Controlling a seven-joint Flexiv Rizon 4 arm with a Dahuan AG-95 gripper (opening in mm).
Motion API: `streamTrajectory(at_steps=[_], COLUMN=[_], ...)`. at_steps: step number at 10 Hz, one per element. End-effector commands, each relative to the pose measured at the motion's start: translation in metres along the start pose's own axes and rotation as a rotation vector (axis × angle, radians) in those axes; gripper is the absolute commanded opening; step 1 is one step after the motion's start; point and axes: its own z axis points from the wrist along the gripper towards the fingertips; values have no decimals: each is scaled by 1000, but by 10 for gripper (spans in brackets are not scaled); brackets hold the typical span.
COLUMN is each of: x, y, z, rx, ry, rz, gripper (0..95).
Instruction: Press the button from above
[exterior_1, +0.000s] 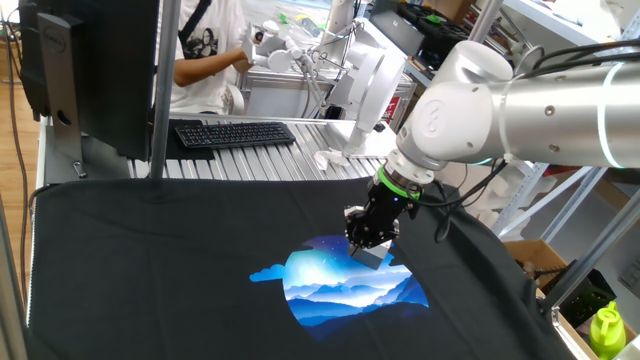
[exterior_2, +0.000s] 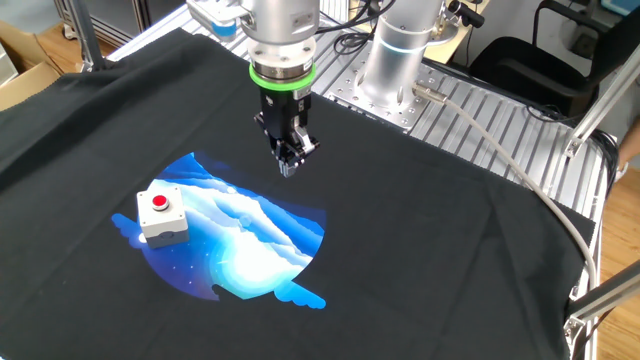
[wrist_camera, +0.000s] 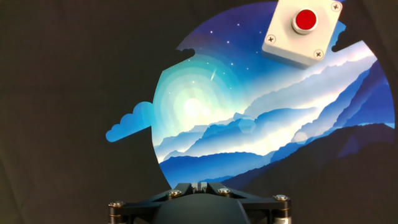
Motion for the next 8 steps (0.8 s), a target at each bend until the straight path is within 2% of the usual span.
streamTrajectory(at_steps=[1,7,8], x=[1,1,1], y=[0,0,0], z=[0,0,0], rx=[1,10,35], ry=[-3,-9,-18], rz=[1,-20,-26], gripper=[0,0,0])
